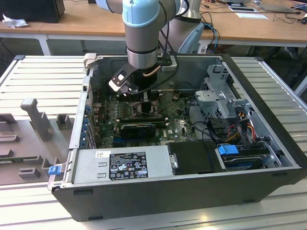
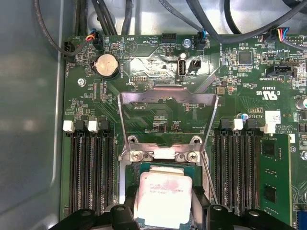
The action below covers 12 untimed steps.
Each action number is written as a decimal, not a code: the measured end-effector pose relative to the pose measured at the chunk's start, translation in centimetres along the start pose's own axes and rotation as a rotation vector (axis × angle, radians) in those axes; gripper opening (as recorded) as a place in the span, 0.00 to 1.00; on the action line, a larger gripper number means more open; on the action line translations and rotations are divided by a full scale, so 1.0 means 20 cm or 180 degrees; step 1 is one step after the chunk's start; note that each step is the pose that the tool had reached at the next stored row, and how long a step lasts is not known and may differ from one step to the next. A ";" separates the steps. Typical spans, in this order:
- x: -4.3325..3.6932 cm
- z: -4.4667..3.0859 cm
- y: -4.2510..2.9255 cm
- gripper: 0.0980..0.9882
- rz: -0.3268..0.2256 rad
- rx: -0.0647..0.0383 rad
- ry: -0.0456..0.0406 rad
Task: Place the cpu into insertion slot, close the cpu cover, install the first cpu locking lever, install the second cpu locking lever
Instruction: 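Place the cpu into insertion slot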
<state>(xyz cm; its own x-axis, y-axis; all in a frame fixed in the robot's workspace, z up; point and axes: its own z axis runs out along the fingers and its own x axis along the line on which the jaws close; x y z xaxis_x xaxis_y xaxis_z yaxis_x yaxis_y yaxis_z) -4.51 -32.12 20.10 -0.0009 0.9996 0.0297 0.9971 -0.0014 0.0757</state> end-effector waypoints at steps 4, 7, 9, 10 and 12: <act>0.000 -0.001 0.000 0.49 0.0000 0.0001 0.0000; 0.000 -0.001 0.000 0.49 0.0000 0.0001 0.0000; -0.001 -0.008 0.000 0.49 -0.0001 0.0001 -0.0001; 0.000 -0.013 0.000 0.49 -0.0025 0.0001 0.0001; 0.000 -0.015 0.001 0.49 -0.0093 0.0003 0.0004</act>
<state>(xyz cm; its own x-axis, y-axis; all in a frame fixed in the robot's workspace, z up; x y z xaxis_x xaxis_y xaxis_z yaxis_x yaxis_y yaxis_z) -4.52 -32.12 20.39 -0.0301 0.9991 0.0286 0.9967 0.0279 0.0756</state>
